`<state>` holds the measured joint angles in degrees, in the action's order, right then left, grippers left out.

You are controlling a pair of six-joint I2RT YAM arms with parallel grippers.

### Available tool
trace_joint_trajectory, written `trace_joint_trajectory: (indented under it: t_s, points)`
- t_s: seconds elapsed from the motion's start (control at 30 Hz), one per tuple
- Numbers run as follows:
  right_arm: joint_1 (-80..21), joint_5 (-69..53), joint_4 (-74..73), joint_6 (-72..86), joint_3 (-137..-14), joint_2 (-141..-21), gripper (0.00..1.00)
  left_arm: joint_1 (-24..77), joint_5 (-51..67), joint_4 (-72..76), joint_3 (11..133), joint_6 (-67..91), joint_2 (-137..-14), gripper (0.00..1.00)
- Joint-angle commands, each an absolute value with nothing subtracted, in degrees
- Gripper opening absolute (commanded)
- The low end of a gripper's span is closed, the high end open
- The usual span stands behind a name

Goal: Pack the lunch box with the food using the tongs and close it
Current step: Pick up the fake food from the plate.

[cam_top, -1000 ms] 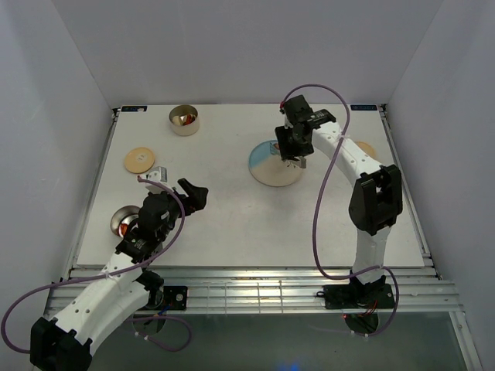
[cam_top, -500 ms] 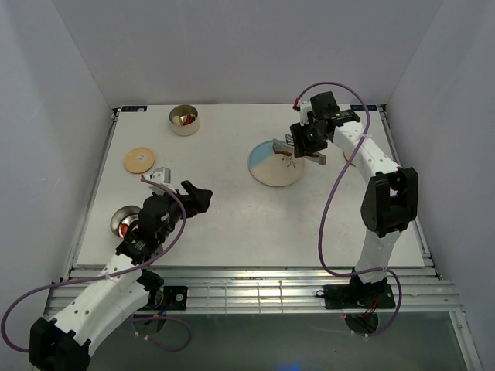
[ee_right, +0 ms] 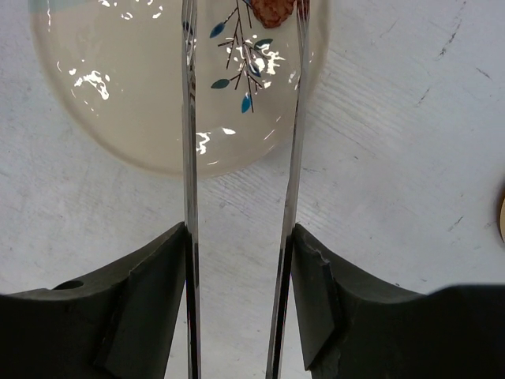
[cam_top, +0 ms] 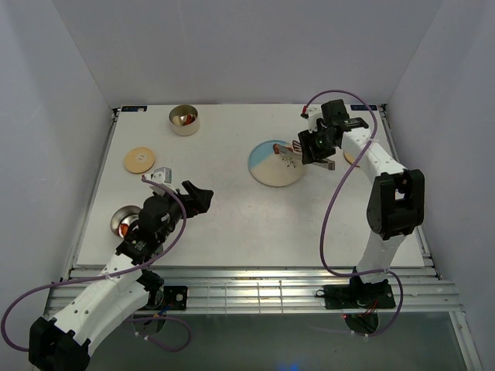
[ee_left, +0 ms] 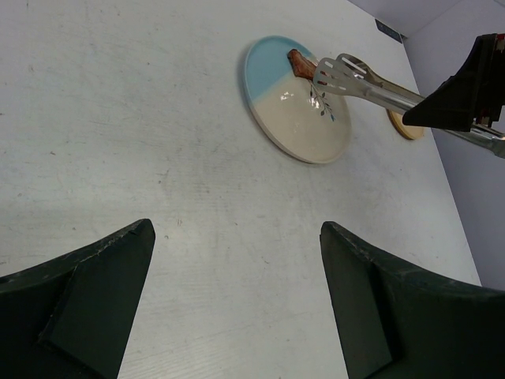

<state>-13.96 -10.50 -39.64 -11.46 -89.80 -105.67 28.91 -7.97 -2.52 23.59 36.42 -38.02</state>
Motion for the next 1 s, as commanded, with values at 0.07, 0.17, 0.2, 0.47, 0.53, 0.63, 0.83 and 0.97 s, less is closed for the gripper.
trace_joint_trajectory:
  t_s: [0.07,0.17,0.2,0.47,0.53,0.63,0.83,0.97]
  points:
    - [-13.1,-11.69,-36.12,-12.74,-89.03,-102.92,0.58,29.27,-7.56,-1.76,23.47,35.86,-37.62,0.96]
    - [-13.01,-12.74,-35.68,-12.66,-89.29,-103.88,0.58,29.27,-7.56,-1.76,23.64,35.86,-37.44,0.96]
    - [-12.92,-13.18,-35.77,-12.66,-89.47,-104.32,0.58,29.27,-7.56,-1.76,23.64,35.86,-37.44,0.96]
    - [-12.75,-13.8,-35.77,-13.18,-89.03,-105.64,0.59,29.36,-7.65,-1.76,23.55,35.86,-37.18,0.96]
    - [-12.66,-13.1,-35.86,-13.36,-89.03,-105.91,0.59,29.36,-7.65,-1.76,23.64,35.77,-37.35,0.96]
    - [-12.48,-12.74,-35.68,-13.45,-89.21,-106.17,0.59,29.36,-7.65,-1.76,23.64,35.77,-37.35,0.96]
    - [-12.48,-13.1,-35.6,-13.36,-88.77,-107.4,0.59,29.36,-7.82,-1.76,23.55,35.77,-37.26,0.96]
    - [-12.48,-13.01,-35.51,-13.45,-88.24,-107.93,0.6,29.44,-7.82,-1.76,23.55,35.77,-37.35,0.96]
